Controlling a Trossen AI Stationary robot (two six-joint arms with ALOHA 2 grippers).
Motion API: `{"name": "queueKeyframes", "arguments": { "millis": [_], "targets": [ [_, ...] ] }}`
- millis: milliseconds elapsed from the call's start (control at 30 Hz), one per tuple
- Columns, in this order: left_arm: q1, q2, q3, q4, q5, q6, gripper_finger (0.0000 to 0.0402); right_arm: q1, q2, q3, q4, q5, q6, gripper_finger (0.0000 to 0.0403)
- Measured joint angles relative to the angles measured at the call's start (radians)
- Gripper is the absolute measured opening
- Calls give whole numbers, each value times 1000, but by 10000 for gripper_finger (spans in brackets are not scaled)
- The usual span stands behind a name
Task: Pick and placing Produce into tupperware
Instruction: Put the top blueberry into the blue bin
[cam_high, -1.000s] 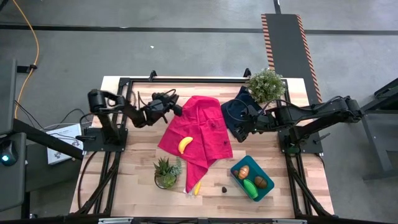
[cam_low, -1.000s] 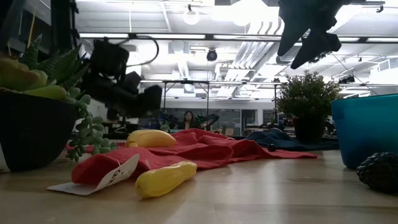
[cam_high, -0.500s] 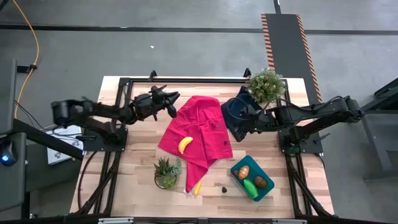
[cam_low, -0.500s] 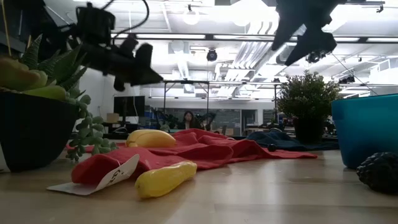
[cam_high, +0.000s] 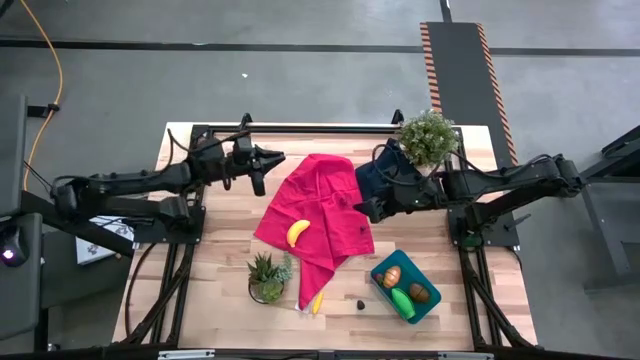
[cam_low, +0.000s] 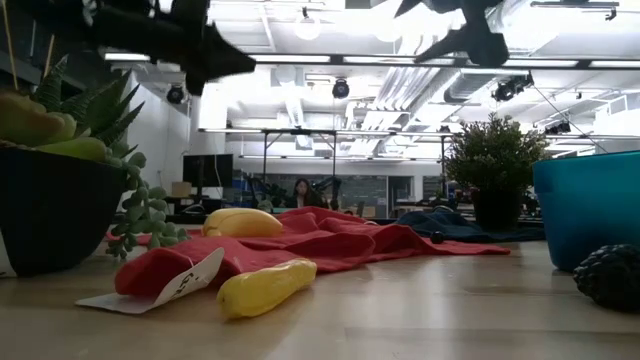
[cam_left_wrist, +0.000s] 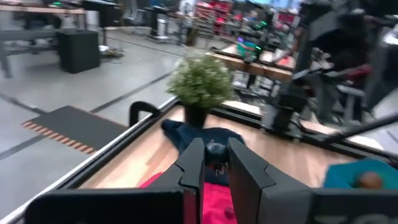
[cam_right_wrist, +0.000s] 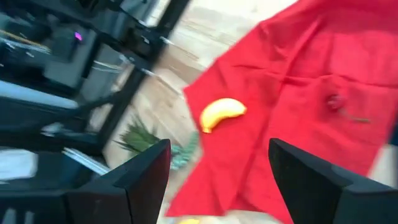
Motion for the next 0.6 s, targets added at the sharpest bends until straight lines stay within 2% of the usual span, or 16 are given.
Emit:
{"name": "queueKeyframes", "arguments": {
  "millis": [133,233,433,600],
  "targets": [
    [-31,-7,112,-143,58,78,37,0,0,0,62,-22,67,261],
    [-73,-7,199,-252,56,160,37,-3,0,0,88,-22,151,261],
    [-165,-7,345,-379,-43,281,39,-8,0,0,154,36,302,261],
    [-240,5,413,-416,-84,327,38,-8,13,0,302,60,338,261]
  ]
}}
